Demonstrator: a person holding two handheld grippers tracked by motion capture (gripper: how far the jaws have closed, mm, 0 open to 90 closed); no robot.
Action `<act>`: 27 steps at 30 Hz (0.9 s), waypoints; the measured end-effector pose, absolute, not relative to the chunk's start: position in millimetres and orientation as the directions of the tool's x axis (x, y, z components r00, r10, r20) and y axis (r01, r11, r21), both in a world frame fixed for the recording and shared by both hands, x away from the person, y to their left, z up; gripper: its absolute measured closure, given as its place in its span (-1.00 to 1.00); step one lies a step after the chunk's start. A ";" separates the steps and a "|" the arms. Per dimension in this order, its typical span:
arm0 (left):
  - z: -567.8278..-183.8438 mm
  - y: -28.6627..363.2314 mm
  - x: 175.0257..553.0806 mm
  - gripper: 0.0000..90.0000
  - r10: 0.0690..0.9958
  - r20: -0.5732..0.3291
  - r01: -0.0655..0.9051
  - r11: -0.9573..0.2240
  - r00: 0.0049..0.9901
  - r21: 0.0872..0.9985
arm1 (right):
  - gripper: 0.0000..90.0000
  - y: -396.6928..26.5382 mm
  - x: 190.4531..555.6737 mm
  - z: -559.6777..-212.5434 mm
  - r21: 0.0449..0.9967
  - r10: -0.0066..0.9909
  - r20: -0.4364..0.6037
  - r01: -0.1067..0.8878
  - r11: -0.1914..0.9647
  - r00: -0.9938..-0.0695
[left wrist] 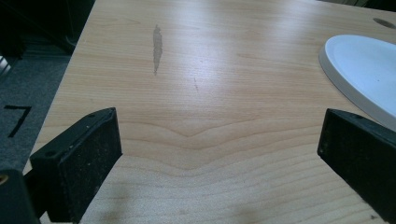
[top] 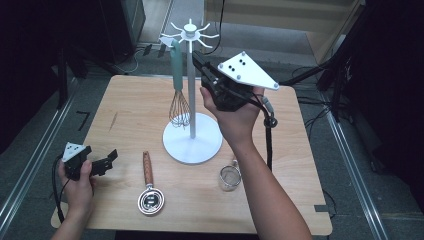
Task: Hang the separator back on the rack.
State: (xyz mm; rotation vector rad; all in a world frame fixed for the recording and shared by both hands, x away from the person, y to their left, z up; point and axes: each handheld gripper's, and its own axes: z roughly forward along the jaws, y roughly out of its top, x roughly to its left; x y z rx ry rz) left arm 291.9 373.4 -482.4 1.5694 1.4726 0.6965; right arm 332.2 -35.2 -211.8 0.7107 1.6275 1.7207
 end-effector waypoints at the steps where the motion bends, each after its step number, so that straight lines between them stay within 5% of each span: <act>1: -482.4 373.3 291.9 -1.00 0.977 -0.152 0.502 0.056 0.151 0.863 | 1.00 -35.5 331.7 -212.3 0.995 0.768 -0.050 -0.095 -0.013 -0.638; 27: -482.4 372.6 292.1 -1.00 0.978 -0.150 0.504 0.056 0.147 0.862 | 0.59 -50.7 332.0 -245.9 0.999 0.796 -0.044 -0.044 0.023 -0.604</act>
